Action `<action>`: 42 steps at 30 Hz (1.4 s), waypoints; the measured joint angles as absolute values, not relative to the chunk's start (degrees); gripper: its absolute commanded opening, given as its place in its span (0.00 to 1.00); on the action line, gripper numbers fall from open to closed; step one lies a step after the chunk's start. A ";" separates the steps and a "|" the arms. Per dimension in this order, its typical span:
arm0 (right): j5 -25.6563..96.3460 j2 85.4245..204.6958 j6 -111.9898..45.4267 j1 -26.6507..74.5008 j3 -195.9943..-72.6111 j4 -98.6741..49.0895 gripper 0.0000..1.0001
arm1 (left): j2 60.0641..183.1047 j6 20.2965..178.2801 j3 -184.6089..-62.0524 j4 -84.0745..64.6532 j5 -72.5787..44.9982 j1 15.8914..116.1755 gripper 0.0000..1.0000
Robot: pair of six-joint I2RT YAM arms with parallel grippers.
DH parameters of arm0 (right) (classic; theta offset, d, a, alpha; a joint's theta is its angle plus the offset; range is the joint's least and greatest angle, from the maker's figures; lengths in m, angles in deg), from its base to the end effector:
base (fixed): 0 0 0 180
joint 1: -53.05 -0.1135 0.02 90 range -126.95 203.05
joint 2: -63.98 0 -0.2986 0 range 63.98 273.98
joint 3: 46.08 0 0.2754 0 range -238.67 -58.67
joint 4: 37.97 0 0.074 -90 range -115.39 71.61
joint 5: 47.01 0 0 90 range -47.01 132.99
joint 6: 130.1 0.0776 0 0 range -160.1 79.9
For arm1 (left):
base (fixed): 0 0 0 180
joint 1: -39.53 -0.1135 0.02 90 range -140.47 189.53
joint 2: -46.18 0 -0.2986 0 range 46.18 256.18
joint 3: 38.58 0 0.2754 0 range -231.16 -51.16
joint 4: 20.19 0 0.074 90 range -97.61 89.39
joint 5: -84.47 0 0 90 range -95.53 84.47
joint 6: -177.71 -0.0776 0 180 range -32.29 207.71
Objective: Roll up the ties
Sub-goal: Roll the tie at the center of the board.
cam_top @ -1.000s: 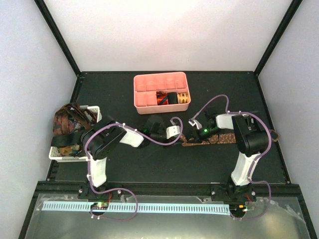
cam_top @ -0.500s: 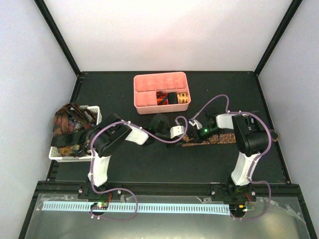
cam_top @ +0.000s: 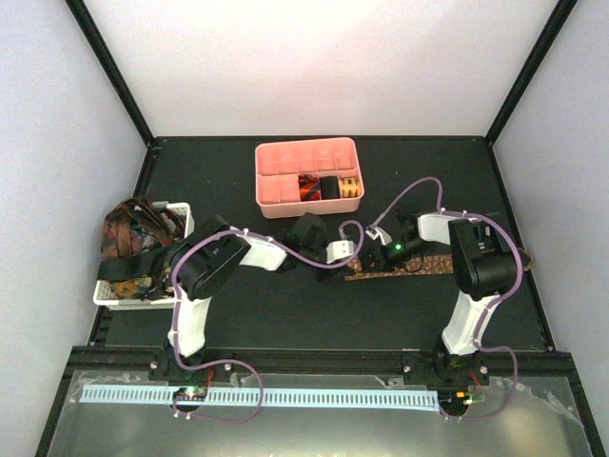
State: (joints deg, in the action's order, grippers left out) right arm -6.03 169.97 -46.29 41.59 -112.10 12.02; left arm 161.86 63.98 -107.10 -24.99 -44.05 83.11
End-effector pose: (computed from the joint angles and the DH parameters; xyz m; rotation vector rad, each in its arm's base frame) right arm 0.2955 0.1197 0.0987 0.4338 -2.7914 -1.2866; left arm 0.2827 -0.3357 0.0899 1.5467 1.6924 -0.9523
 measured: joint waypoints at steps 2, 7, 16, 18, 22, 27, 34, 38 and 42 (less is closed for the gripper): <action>-6.07 169.97 -47.08 42.35 -112.51 13.59 0.34 | 162.05 63.37 -107.69 -23.86 -44.12 83.11 0.26; -6.16 168.25 -48.70 43.49 -113.08 16.17 0.44 | 162.25 62.08 -109.14 -21.32 -44.12 83.11 0.26; -6.51 165.54 -48.83 43.69 -115.79 16.48 0.56 | 162.56 60.77 -110.25 -19.49 -44.12 83.11 0.26; -6.82 165.19 -48.87 43.82 -116.01 16.54 0.57 | 162.56 60.70 -110.27 -19.44 -44.12 83.11 0.26; -7.43 164.40 -48.85 43.80 -116.10 16.52 0.51 | 162.56 60.64 -110.30 -19.40 -44.12 83.11 0.27; -7.58 164.69 -49.00 42.51 -116.10 16.13 0.38 | 162.93 60.42 -111.02 -18.76 -44.14 83.11 0.28; -7.69 165.95 -49.90 41.17 -116.08 15.74 0.04 | 162.95 60.29 -111.06 -18.59 -44.14 83.11 0.29; -7.16 166.65 -50.45 41.19 -116.05 16.00 0.02 | 162.95 60.27 -111.06 -18.52 -44.10 83.11 0.45; -6.62 166.74 -50.27 41.72 -115.35 15.67 0.02 | 162.84 61.05 -110.23 -18.48 -42.70 82.95 0.78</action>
State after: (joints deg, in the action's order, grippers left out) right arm -6.62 166.74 -50.27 41.72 -115.35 15.67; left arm 162.84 61.05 -110.23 -18.48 -42.70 82.95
